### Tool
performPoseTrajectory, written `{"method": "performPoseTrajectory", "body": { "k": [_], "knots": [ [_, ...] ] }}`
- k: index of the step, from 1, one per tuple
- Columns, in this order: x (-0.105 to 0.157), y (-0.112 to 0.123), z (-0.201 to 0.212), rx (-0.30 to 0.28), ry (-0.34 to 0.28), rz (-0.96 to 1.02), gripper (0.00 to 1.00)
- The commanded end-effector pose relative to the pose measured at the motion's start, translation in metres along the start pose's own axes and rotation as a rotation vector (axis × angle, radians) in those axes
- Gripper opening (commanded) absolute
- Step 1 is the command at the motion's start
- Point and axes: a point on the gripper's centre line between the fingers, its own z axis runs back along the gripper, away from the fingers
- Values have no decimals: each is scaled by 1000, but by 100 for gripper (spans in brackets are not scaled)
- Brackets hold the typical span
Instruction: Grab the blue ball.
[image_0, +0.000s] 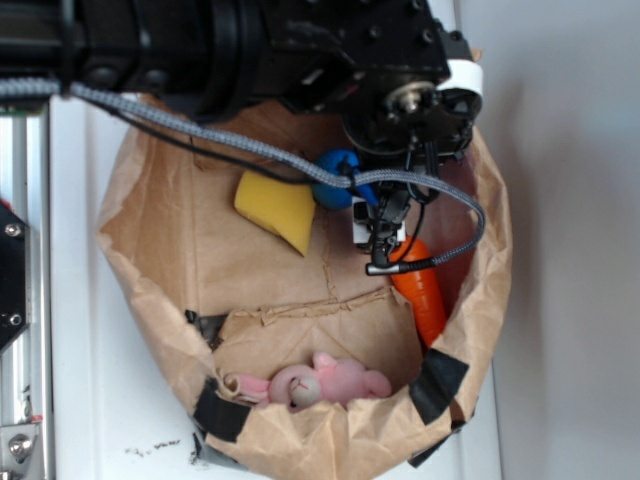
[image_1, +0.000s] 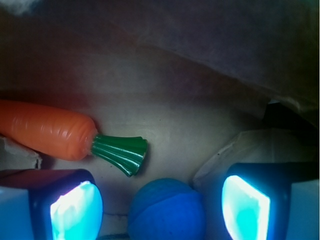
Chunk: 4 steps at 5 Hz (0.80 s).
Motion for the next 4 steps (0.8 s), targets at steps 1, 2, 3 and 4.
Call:
{"method": "performPoseTrajectory", "body": {
  "k": [1,2,3,4],
  "knots": [
    [17,10,10,-2,-33,25,100],
    [29,10,-16,29,0,-16,100],
    [32,14,-28,56,-18,-33,100],
    [18,22,-29,64,-41,-87,100]
  ]
}}
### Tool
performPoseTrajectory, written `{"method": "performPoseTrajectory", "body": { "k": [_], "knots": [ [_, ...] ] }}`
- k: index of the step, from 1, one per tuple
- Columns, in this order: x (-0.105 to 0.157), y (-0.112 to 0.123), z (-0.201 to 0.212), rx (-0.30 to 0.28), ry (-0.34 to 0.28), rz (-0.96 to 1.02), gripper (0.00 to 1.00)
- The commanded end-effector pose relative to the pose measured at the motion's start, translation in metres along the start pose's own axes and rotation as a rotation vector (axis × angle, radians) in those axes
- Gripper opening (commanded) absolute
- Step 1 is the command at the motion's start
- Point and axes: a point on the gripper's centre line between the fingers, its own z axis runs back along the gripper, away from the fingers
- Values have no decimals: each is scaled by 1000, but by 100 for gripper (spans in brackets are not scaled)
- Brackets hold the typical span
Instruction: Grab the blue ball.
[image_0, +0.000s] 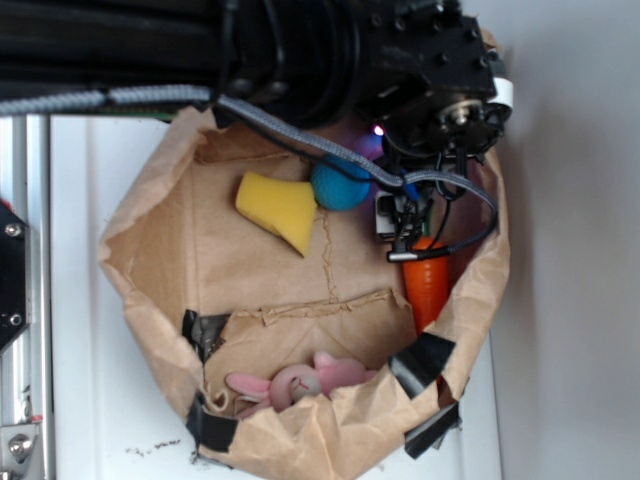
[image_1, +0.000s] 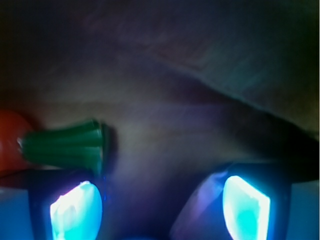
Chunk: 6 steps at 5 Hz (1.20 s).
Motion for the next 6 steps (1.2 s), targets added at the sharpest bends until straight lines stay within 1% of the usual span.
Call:
{"method": "performPoseTrajectory", "body": {
  "k": [1,2,3,4,5,6],
  "knots": [
    [-10,19,13,31,-89,-109,100],
    [-21,19,35,-31,-72,-128,100],
    [-28,15,56,-114,-117,-92,100],
    [-28,18,74,-207,-151,-34,100],
    [-41,23,96,-284,-128,11,100],
    [-52,23,107,-302,-80,16,100]
  ]
}}
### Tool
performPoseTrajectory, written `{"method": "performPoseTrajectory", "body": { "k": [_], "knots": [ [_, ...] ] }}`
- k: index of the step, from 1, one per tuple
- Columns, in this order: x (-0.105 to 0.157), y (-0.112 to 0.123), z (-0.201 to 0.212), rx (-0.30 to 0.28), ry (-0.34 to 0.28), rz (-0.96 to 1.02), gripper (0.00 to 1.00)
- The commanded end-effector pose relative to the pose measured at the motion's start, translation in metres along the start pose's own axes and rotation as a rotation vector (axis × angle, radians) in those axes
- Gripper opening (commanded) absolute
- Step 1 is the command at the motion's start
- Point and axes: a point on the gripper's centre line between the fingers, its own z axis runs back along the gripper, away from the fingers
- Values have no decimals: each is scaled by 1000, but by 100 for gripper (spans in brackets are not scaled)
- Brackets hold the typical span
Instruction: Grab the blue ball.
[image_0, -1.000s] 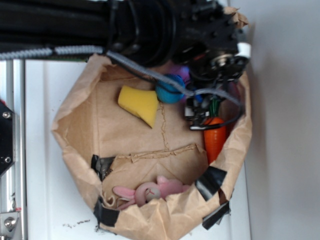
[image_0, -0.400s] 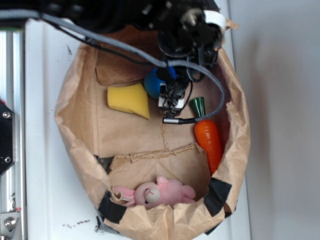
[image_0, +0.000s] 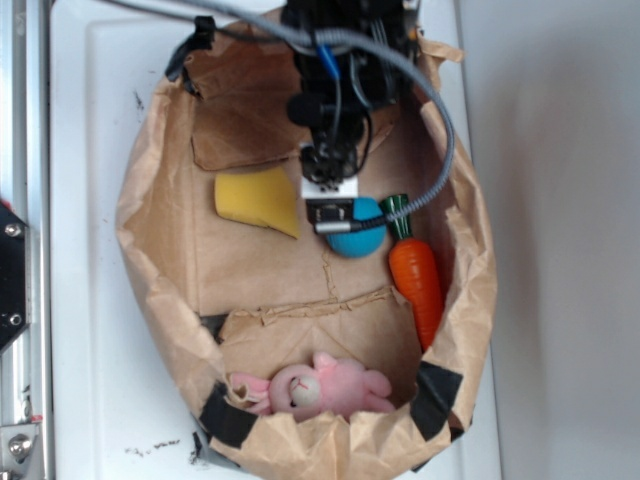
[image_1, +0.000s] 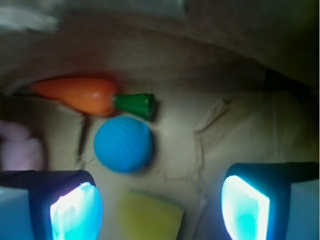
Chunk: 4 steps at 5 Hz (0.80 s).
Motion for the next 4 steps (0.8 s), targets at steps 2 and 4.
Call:
{"method": "performPoseTrajectory", "body": {
  "k": [2,4],
  "knots": [
    [-13,-4,18,-17,80,-32,100],
    [-26,-16,14,-66,7,-55,100]
  ]
}}
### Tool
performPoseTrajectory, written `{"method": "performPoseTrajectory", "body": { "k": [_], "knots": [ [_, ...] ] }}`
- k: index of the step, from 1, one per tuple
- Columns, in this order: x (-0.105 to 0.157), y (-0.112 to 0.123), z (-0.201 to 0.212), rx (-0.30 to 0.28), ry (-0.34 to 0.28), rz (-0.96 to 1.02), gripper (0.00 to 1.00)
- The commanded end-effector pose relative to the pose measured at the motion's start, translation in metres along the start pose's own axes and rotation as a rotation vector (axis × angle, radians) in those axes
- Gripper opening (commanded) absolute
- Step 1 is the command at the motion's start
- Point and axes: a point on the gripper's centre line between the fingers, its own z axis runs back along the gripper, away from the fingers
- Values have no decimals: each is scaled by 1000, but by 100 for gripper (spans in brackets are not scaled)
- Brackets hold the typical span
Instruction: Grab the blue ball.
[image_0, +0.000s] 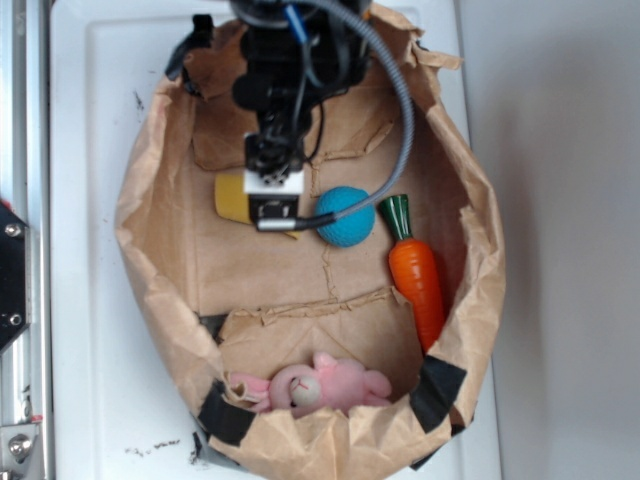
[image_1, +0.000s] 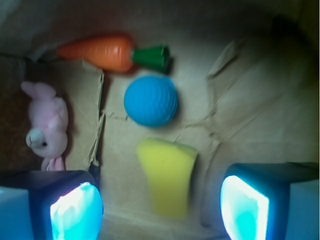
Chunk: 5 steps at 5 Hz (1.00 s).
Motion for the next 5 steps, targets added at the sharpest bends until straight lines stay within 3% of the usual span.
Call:
{"method": "performPoseTrajectory", "body": {
  "k": [1,2,3,4,5],
  "knots": [
    [-4,-15,7,15,-157,-77,100],
    [8,-25,0,80,-201,-48,100],
    [57,-22,-18,144,-208,-23,100],
    [76,-21,-23,162,-214,-14,100],
    [90,-20,-34,184,-262,-21,100]
  ]
}}
